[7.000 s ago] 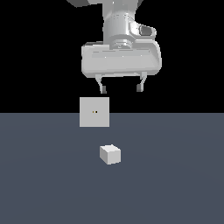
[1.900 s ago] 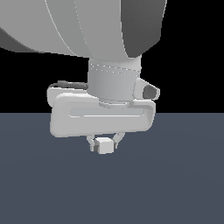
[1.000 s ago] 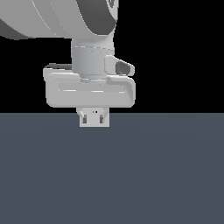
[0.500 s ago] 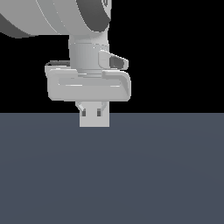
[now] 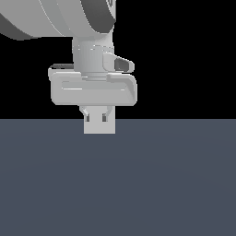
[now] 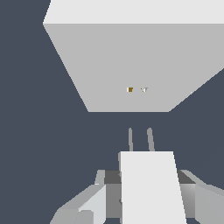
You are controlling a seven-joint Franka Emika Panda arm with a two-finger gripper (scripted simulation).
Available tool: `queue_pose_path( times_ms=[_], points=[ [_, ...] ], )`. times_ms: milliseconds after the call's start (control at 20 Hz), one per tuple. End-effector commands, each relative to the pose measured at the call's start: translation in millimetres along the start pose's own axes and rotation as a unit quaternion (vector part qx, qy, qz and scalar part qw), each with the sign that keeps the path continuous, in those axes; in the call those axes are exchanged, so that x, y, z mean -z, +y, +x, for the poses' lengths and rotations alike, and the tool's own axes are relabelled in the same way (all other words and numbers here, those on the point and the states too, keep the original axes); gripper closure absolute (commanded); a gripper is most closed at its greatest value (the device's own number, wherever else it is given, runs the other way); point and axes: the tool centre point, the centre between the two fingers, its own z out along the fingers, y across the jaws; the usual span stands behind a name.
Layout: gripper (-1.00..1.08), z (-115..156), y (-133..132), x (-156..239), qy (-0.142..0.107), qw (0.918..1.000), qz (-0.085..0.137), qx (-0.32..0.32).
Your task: Plug the charger into the wall socket.
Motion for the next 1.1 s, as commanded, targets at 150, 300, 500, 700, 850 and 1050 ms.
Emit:
queue_pose_path(
  times_ms=[150, 300, 500, 700, 850, 1050],
  points=[
    [1.08, 4.4, 0.2, -1.7, 0.0, 1.0, 0.0, 0.0],
    [1.08, 11.3, 0.3, -4.4, 0.0, 1.0, 0.0, 0.0],
    [1.08, 25.0, 0.3, -9.9, 0.0, 1.0, 0.0, 0.0],
    [1.08, 37.7, 0.3, -14.9, 0.0, 1.0, 0.0, 0.0],
    [1.08, 43.4, 0.6, -17.6, 0.0, 1.0, 0.0, 0.0],
    [1.08, 46.4, 0.6, -18.8, 0.0, 1.0, 0.0, 0.0]
  ],
)
